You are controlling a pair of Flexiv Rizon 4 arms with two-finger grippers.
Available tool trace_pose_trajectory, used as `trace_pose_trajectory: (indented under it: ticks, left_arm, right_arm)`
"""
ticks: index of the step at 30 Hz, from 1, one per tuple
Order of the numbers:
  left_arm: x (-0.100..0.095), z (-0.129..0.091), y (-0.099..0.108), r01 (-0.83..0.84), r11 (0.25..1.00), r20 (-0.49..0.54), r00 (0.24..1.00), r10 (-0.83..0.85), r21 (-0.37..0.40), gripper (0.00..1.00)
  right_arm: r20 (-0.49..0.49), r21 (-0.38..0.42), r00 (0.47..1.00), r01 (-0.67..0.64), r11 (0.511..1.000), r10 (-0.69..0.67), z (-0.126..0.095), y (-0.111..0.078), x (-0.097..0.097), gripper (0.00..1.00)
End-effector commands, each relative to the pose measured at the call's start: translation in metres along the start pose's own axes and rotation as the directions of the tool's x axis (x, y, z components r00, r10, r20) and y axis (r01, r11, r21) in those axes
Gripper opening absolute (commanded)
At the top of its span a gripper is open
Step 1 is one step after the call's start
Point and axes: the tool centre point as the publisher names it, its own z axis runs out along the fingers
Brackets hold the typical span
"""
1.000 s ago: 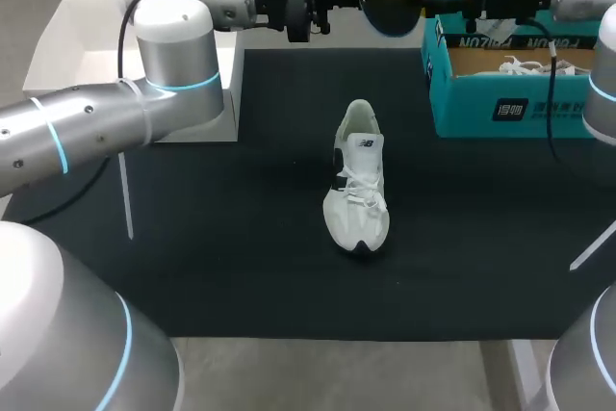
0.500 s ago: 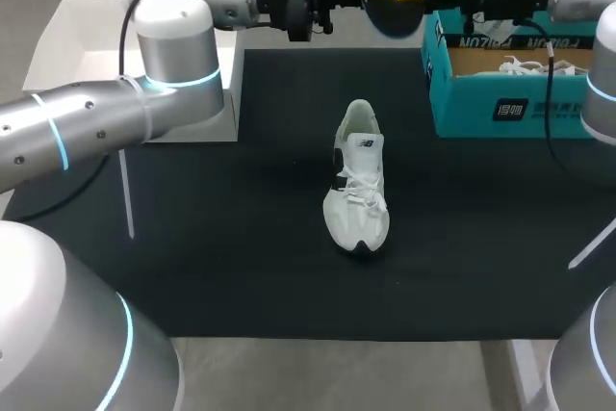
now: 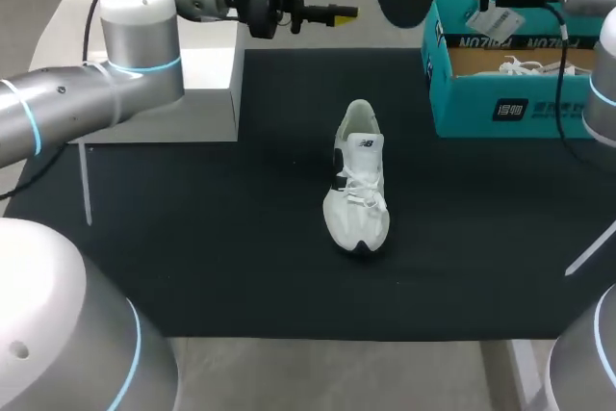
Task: Take the shoe out of the shoebox, open the shoe tongue, remove and reinsert the insole, then place the shoe into the shoebox
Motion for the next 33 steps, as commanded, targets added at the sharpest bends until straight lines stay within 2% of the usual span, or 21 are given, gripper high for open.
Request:
trace_pose_trajectory:
  ticks: [1,7,9,12,15,33]
  left_arm:
    - [0.001,-0.054,0.005,0.017,0.989,-0.169,0.986,0.008,0.148,1.0]
    - [0.007,-0.1,0.002,0.052,0.995,-0.282,0.959,-0.027,0.082,1.0]
    - [0.01,-0.109,-0.002,0.072,0.994,-0.303,0.952,-0.043,0.084,1.0]
    - [0.013,-0.119,-0.002,0.081,0.996,-0.324,0.944,-0.062,0.045,1.0]
    - [0.014,-0.125,0.001,0.093,0.995,-0.333,0.938,-0.094,-0.017,1.0]
    - [0.014,-0.125,0.001,0.093,0.995,-0.333,0.938,-0.094,-0.017,1.0]
  right_arm:
    - [0.013,-0.043,0.992,0.122,0.992,-0.122,-0.004,0.001,0.009,0.0]
    - [0.039,-0.05,0.969,0.246,0.968,-0.245,-0.004,0.013,0.018,0.0]
    - [0.048,-0.054,0.962,0.271,0.961,-0.269,-0.003,0.016,0.019,0.0]
    - [0.064,-0.057,0.956,0.291,0.955,-0.287,-0.001,0.019,0.019,0.0]
    - [0.095,-0.055,0.951,0.3,0.953,-0.294,0.001,0.021,0.02,0.0]
    - [0.095,-0.055,0.951,0.3,0.953,-0.294,0.001,0.021,0.02,0.0]
